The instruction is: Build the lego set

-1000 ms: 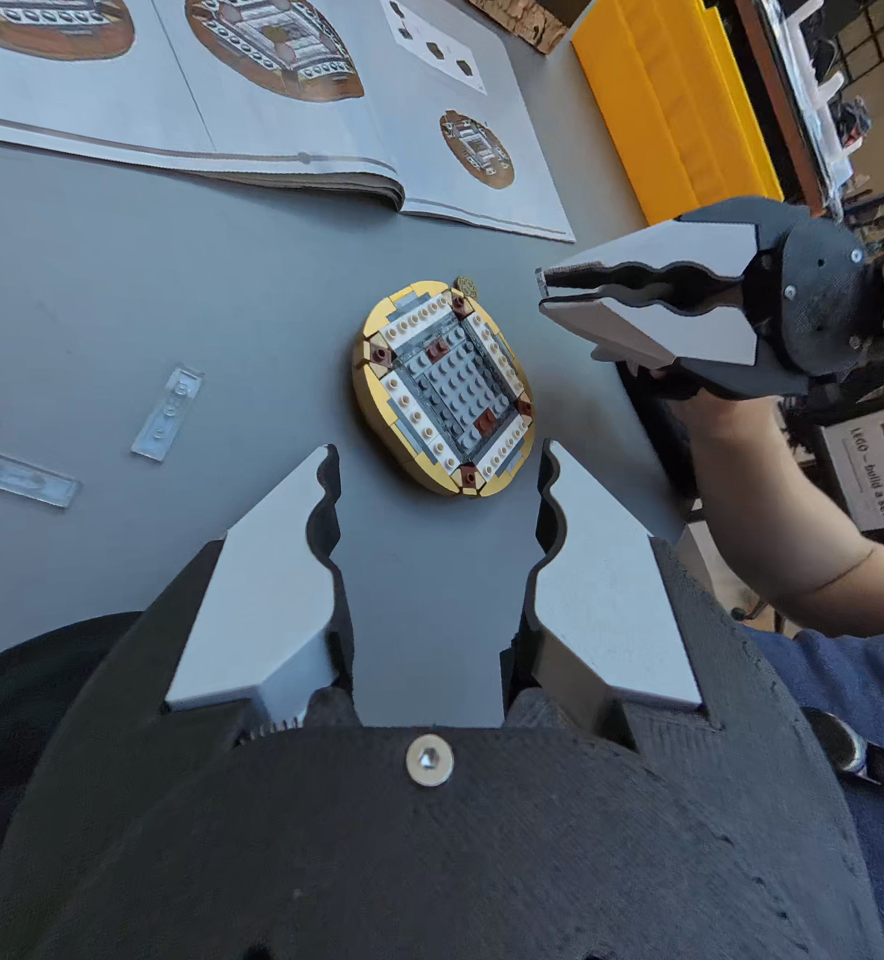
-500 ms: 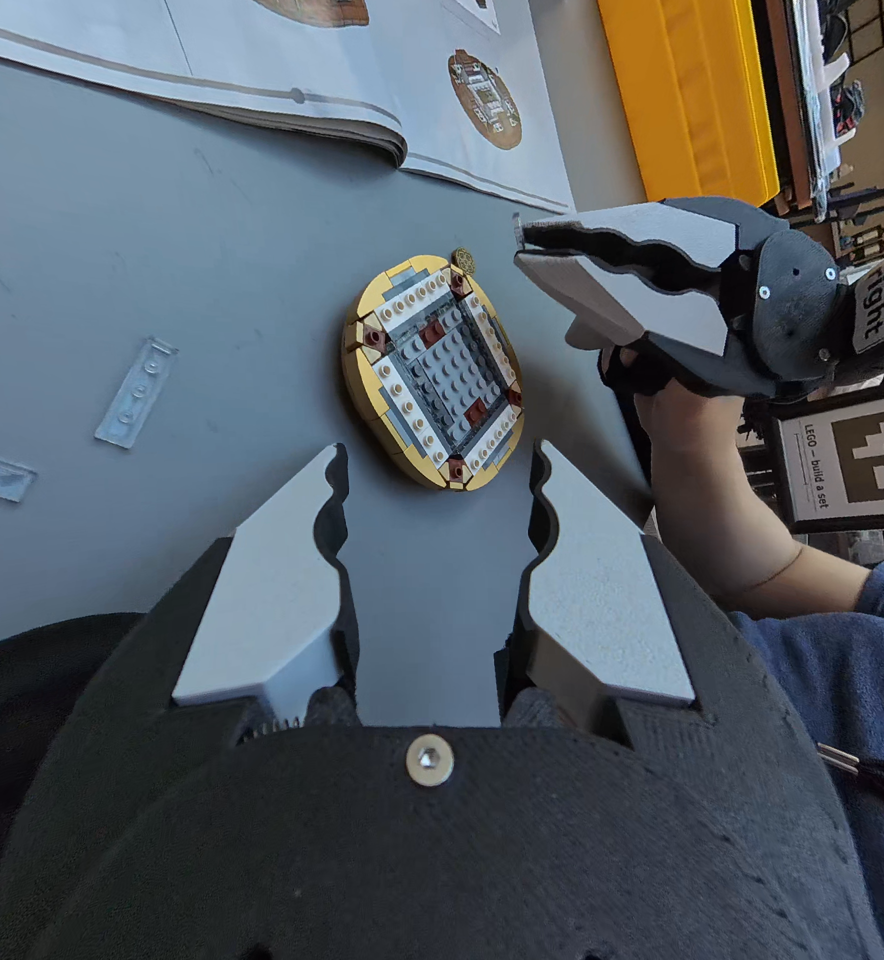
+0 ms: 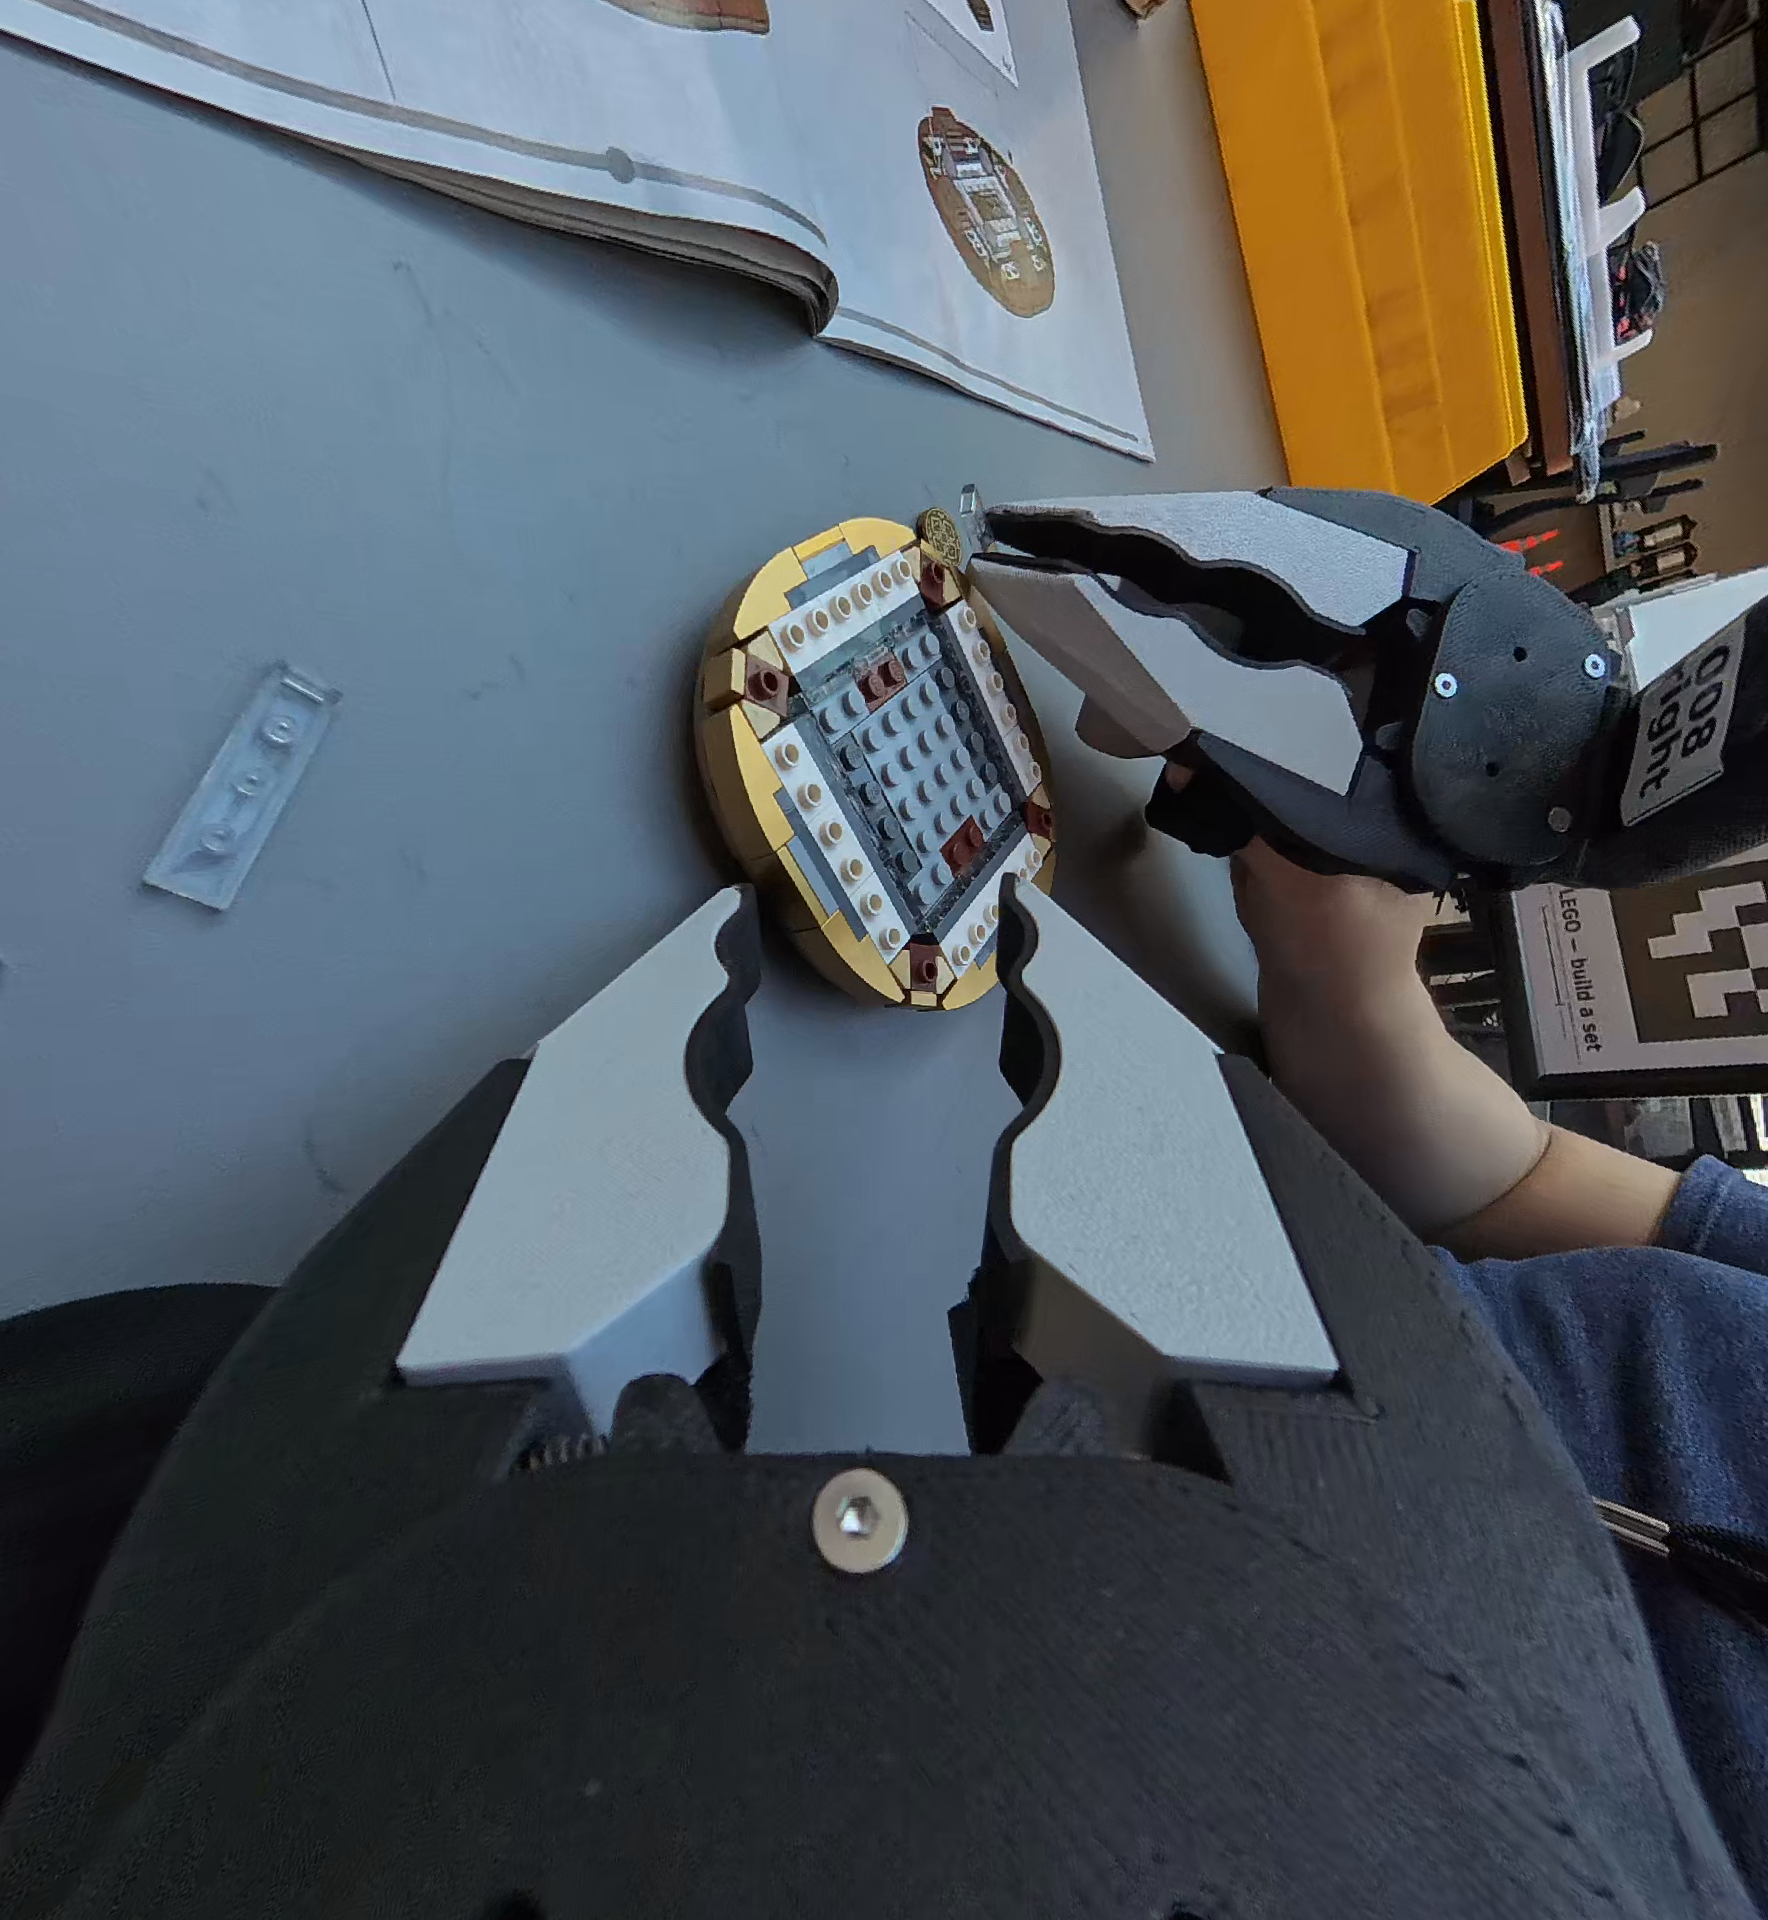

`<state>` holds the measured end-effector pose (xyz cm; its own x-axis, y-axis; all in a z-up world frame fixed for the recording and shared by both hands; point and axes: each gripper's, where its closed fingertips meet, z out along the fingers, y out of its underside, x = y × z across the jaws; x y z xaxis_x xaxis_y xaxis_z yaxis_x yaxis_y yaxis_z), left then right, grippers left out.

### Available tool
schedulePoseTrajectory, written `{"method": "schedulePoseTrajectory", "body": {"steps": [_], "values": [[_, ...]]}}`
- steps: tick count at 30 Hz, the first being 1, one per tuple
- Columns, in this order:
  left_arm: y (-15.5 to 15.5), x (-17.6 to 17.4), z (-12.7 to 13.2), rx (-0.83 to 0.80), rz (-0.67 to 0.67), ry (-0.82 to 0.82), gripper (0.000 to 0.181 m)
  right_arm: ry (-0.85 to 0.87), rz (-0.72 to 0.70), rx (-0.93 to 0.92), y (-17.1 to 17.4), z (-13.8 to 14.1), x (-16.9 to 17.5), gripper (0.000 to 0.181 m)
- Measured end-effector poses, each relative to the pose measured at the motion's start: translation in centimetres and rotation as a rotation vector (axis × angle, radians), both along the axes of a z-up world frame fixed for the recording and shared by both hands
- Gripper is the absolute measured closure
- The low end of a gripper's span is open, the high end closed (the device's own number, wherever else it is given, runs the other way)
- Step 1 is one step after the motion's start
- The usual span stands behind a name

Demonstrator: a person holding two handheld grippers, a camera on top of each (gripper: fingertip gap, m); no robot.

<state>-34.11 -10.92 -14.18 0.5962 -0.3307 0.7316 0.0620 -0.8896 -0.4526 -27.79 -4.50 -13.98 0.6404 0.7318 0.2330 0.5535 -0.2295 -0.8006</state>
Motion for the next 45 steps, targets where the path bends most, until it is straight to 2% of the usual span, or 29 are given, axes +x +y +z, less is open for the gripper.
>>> {"method": "schedulePoseTrajectory", "body": {"steps": [4, 8, 14, 20, 22, 24, 27, 30, 32, 35, 39, 42, 45], "values": [[-0.1, -0.1, 0.0, 0.005, 0.007, 0.009, 0.136, -0.084, -0.013, 0.078, 0.0, -0.2, 0.2, 0.174], [-0.6, -0.2, 0.0, 0.036, 0.001, 0.065, 0.133, -0.032, -0.011, 0.111, -0.2, 0.9, 0.4, 0.174], [-1.3, -0.5, 0.0, 0.044, -0.003, 0.07, 0.131, -0.048, -0.013, -0.12, -1.2, -0.7, 2.8, 0.175], [-1.7, -0.4, 0.0, 0.042, -0.018, 0.063, 0.131, -0.145, 0.039, -0.18, -1.5, -2.0, 3.9, 0.173], [-1.9, -0.3, 0.2, 0.033, -0.025, 0.048, 0.13, -0.113, 0.069, -0.194, -1.6, -1.9, 3.7, 0.173], [-2.3, -0.3, 0.4, 0.028, -0.032, 0.032, 0.13, -0.089, 0.111, -0.218, -1.8, -1.9, 3.6, 0.155], [-2.7, -0.6, 0.7, 0.042, -0.023, 0.021, 0.13, -0.014, 0.261, -0.2, -2.6, -0.6, 2.3, 0.132], [-2.8, -1.0, 1.1, 0.052, -0.009, 0.006, 0.129, 0.14, 0.492, -0.145, -4.5, 2.0, -0.7, 0.088], [-2.7, -1.3, 1.2, 0.056, -0.003, 0.005, 0.129, 0.117, 0.555, -0.127, -4.5, 2.0, -2.0, 0.068], [-2.6, -1.6, 1.2, 0.054, 0.012, -0.017, 0.13, -0.017, 0.607, -0.172, -4.4, 0.0, -3.4, 0.047], [-2.5, -1.9, 1.3, 0.059, 0.025, -0.028, 0.13, -0.092, 0.593, -0.23, -3.9, -1.6, -4.7, 0.05], [-2.4, -2.0, 1.1, 0.053, 0.024, -0.022, 0.13, -0.081, 0.615, -0.297, -4.5, -2.0, -5.0, 0.071], [-1.6, -2.2, 1.0, 0.062, 0.026, -0.003, 0.128, -0.093, 0.651, -0.27, -4.9, -1.9, -4.9, 0.072]]}}
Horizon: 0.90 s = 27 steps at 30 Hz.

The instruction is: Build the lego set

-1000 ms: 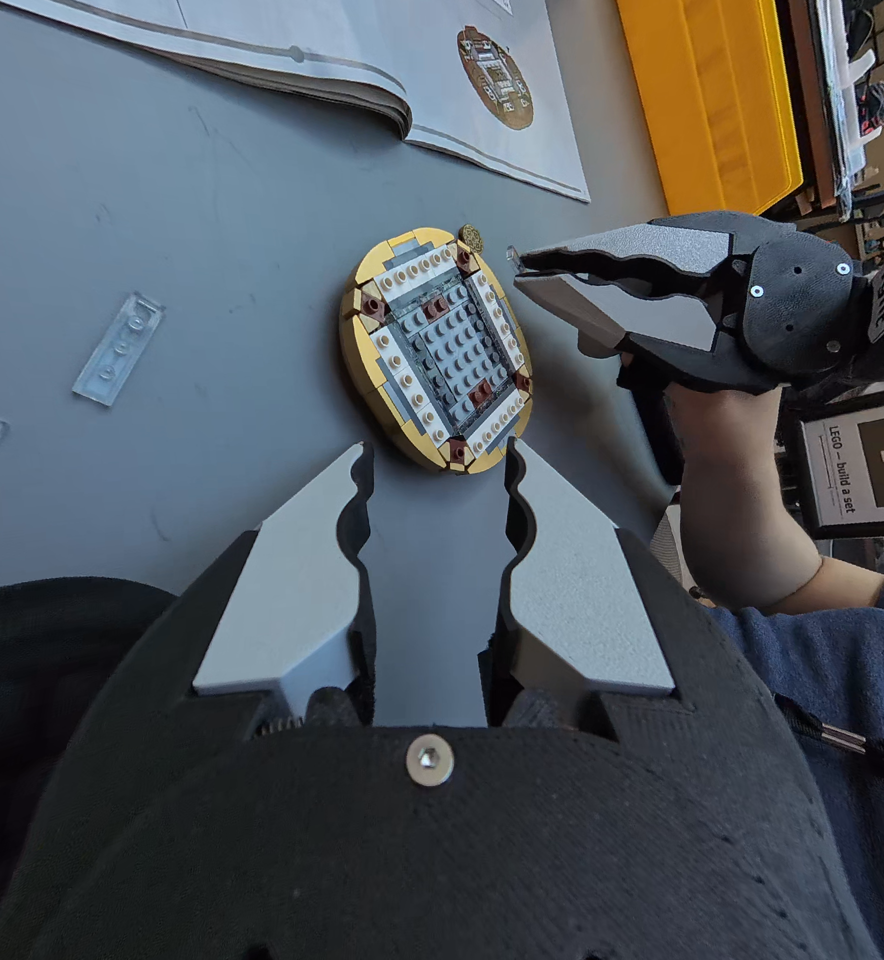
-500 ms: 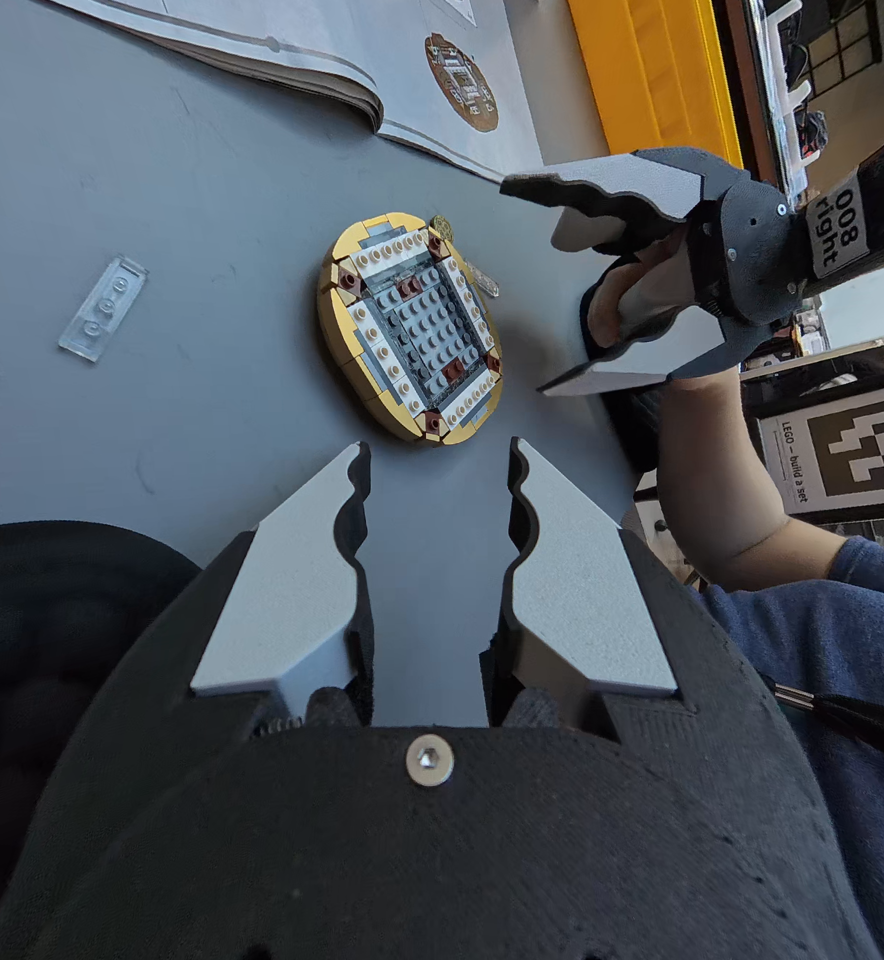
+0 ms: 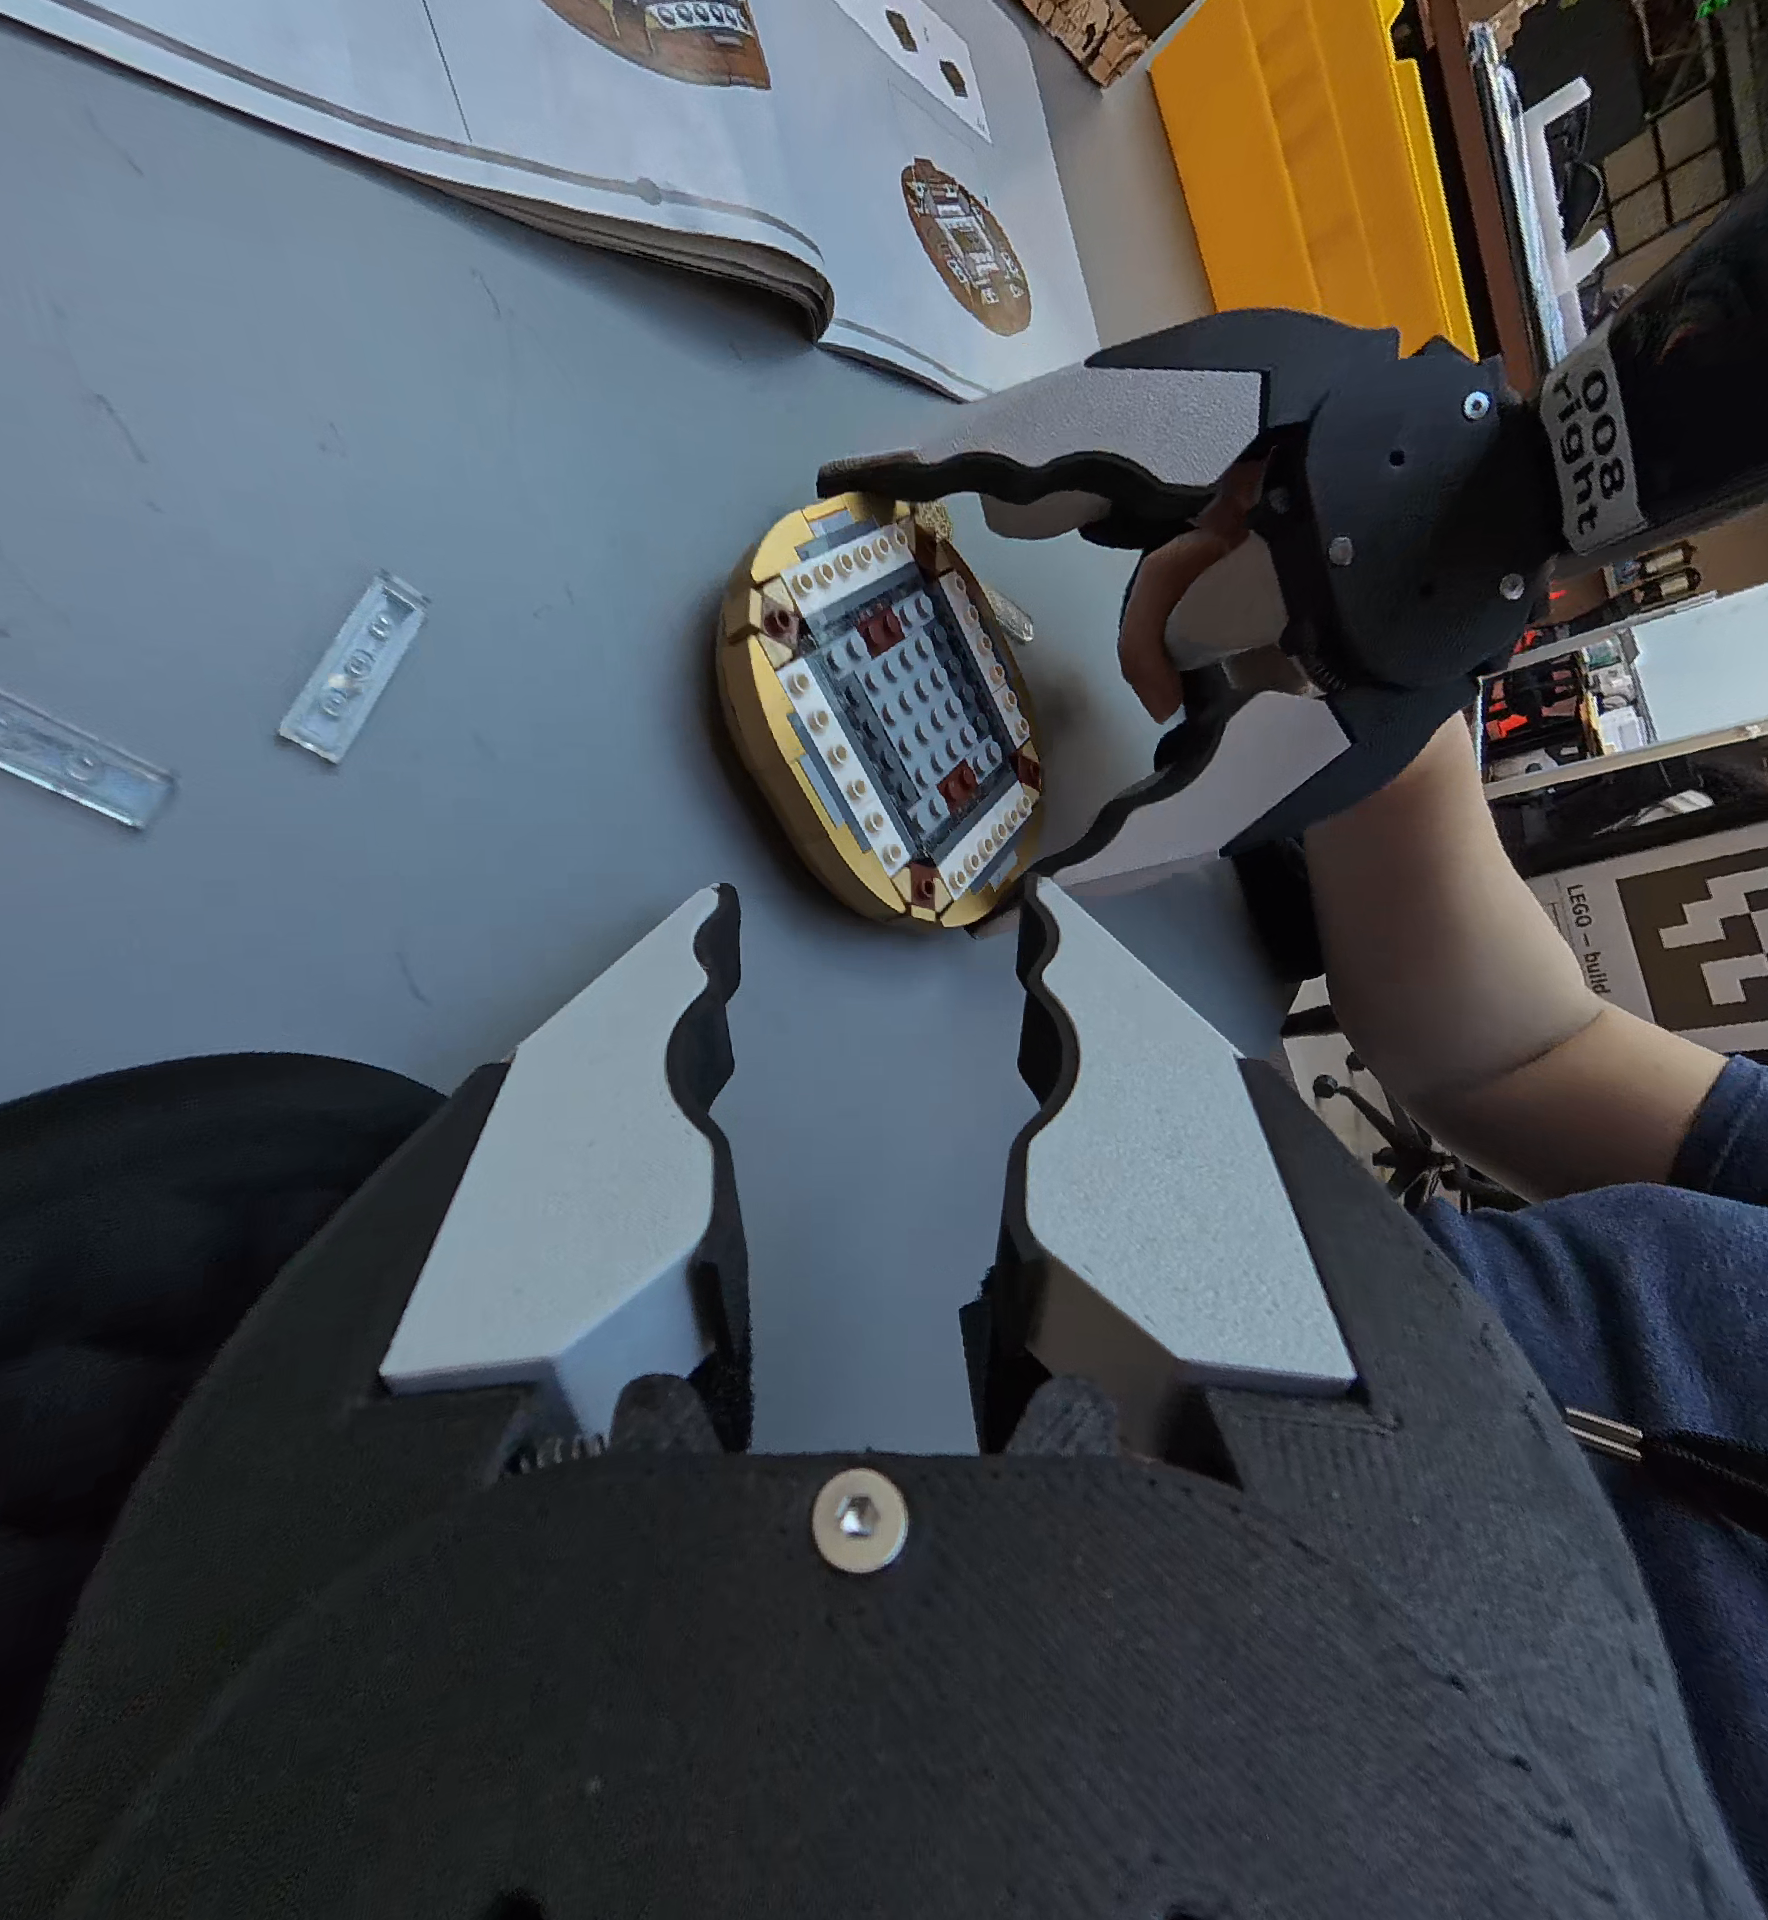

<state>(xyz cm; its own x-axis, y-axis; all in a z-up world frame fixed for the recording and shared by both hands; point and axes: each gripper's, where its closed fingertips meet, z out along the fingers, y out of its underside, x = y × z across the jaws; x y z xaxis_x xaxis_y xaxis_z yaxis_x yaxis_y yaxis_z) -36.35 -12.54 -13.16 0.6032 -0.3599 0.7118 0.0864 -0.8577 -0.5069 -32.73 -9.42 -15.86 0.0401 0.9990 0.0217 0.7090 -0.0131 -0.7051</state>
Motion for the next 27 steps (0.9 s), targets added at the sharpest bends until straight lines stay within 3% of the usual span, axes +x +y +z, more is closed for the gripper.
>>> {"method": "schedulePoseTrajectory", "body": {"steps": [5, 10, 14, 19, 27], "values": [[2.2, -0.5, 0.3, 0.035, -0.004, -0.01, 0.122, 0.078, 0.026, 0.194, -0.2, 1.0, 0.0, 0.072], [3.4, 0.3, 0.7, 0.042, -0.109, -0.061, 0.115, 0.129, 0.064, 0.467, -0.7, 2.3, 0.1, 0.072], [2.6, 1.9, 0.6, 0.008, -0.251, -0.101, 0.113, 0.156, 0.094, 0.603, -1.1, 3.0, 0.0, 0.073], [2.1, 2.7, -0.2, 0.033, -0.318, -0.032, 0.111, 0.187, 0.122, 0.688, -1.4, 3.5, -0.1, 0.072], [0.4, 3.5, -0.4, 0.019, -0.42, -0.042, 0.161, 0.199, 0.092, 0.667, -1.0, 3.4, 0.4, 0.072]]}}
